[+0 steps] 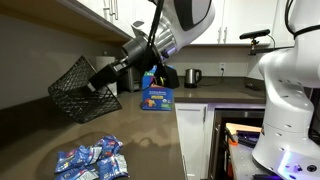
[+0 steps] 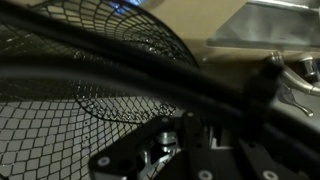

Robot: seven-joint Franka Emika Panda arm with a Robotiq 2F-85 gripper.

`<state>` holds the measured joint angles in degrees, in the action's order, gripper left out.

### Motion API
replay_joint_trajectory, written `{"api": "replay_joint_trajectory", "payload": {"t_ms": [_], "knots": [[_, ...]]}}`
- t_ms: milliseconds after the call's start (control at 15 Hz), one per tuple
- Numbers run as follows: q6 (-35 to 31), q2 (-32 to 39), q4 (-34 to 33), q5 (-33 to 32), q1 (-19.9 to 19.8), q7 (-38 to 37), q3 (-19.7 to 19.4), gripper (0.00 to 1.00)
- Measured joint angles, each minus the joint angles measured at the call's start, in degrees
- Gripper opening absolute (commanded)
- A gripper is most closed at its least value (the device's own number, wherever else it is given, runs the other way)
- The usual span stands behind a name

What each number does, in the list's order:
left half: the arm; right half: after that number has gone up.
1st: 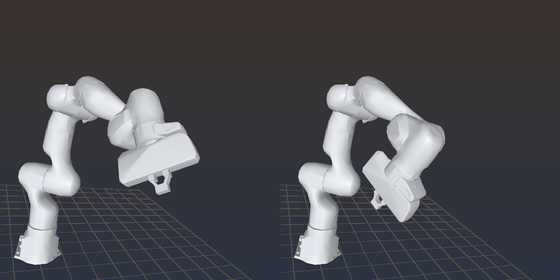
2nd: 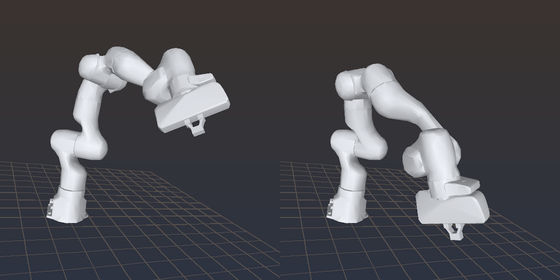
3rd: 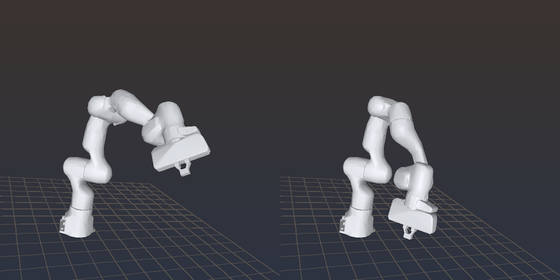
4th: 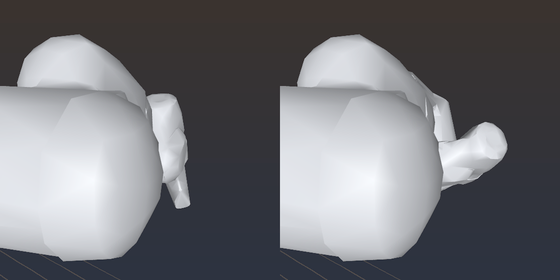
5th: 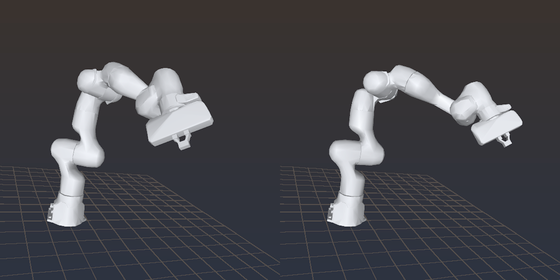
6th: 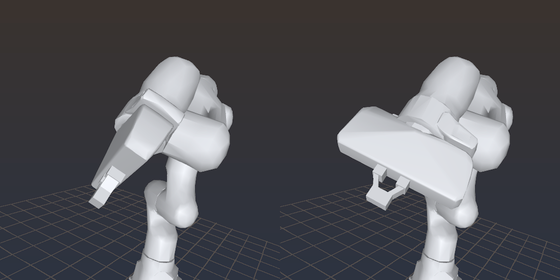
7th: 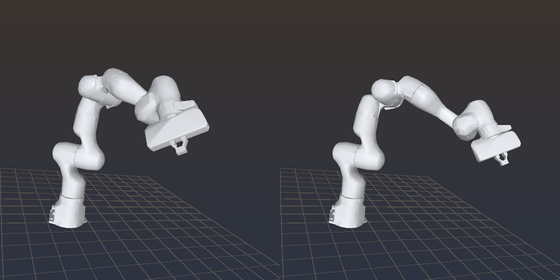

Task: Pour the packs from the basket onto the countertop

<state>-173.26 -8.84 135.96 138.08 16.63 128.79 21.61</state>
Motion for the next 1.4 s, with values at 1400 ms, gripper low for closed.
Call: {"api": "replay_joint_trajectory", "payload": {"t_ms": [1400], "knots": [[-1.71, 5.66, 5.76, -45.13, 4.33, -22.34, -0.18, 0.06]]}}
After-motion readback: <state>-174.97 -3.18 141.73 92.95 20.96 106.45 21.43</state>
